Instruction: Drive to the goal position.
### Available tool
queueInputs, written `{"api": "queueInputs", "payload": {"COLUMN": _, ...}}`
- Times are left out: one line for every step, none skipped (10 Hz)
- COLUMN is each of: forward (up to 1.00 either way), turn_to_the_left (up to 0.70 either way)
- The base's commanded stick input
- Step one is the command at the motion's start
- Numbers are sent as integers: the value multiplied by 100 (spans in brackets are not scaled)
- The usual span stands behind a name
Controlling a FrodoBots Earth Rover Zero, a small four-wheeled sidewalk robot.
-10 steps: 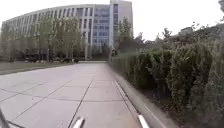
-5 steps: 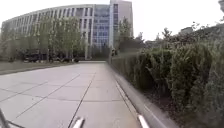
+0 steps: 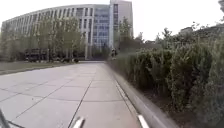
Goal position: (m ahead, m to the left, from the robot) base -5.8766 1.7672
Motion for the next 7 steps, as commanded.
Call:
{"api": "queueInputs", "payload": {"forward": 2, "turn_to_the_left": 0}}
{"api": "queueInputs", "payload": {"forward": 4, "turn_to_the_left": 0}}
{"api": "queueInputs", "payload": {"forward": 4, "turn_to_the_left": 0}}
{"api": "queueInputs", "payload": {"forward": 4, "turn_to_the_left": 0}}
{"api": "queueInputs", "payload": {"forward": 4, "turn_to_the_left": 0}}
{"api": "queueInputs", "payload": {"forward": 4, "turn_to_the_left": 0}}
{"api": "queueInputs", "payload": {"forward": 4, "turn_to_the_left": 0}}
